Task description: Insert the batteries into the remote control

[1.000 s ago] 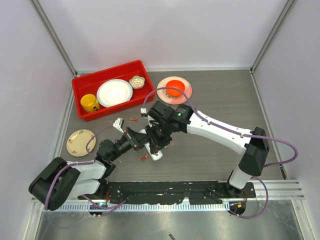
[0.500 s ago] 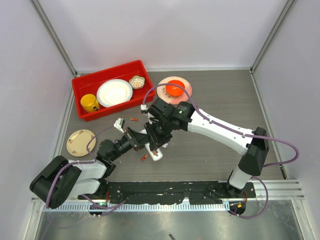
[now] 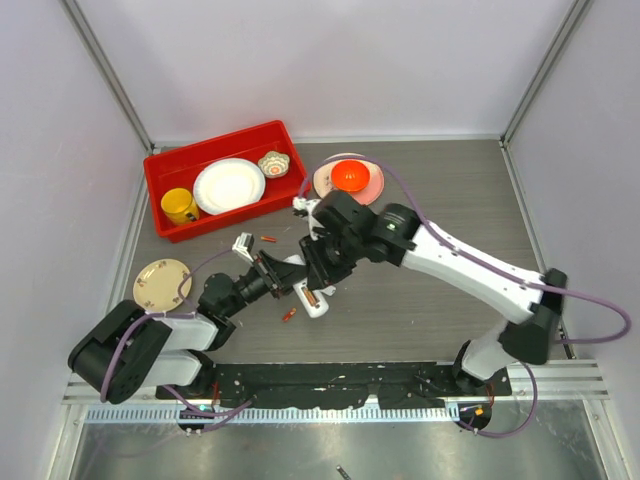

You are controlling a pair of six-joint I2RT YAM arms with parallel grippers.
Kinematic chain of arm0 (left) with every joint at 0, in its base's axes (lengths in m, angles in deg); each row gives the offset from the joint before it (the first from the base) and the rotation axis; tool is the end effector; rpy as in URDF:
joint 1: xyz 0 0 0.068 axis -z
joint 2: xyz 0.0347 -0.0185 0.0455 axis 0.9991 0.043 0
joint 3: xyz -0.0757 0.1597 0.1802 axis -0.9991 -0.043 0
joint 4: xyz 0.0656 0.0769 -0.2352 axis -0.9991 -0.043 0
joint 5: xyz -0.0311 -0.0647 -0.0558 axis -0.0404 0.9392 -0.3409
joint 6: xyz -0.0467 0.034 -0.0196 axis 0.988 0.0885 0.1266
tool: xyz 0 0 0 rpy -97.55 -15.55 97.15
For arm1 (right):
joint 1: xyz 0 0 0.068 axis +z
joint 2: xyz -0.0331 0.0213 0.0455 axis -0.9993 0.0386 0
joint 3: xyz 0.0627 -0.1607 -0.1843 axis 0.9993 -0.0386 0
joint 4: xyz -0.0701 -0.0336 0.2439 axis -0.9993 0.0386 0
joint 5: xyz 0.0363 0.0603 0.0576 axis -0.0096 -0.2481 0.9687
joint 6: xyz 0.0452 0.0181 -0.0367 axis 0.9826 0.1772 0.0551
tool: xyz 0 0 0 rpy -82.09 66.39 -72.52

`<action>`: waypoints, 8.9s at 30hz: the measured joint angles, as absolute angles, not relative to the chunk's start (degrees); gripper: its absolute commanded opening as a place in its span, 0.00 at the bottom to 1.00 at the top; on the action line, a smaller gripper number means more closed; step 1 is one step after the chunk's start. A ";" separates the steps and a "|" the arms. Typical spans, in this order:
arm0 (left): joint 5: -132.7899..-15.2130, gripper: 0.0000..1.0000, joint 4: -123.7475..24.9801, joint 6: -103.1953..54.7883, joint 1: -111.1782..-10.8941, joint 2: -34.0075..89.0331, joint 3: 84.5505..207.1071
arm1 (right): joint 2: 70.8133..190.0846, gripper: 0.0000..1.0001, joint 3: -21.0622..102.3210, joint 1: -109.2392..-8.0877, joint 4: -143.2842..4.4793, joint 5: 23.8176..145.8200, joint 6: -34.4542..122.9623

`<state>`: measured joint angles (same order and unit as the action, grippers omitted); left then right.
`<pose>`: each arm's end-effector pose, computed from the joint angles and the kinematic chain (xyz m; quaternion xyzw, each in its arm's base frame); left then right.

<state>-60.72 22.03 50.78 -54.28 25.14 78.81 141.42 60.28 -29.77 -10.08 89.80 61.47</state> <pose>0.1671 -0.1294 0.1582 -0.1721 0.6517 -0.6928 0.2564 0.1661 0.2844 0.3306 -0.3085 0.9014 0.2665 0.1458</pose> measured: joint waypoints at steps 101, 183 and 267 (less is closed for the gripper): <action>-51.13 0.00 21.96 54.98 -51.15 27.76 86.83 | 117.55 0.56 -4.24 -42.95 -94.44 118.65 94.08; -51.59 0.01 12.11 48.68 -63.59 15.59 85.71 | 114.58 0.75 2.75 -44.09 -53.44 67.86 72.88; -44.09 0.00 -1.64 45.23 -65.17 1.54 82.06 | 137.99 0.01 14.67 -46.40 -48.22 63.57 61.32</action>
<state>-44.09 -1.64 45.23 -65.17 1.54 82.06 137.99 14.67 -46.40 -48.22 63.57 61.32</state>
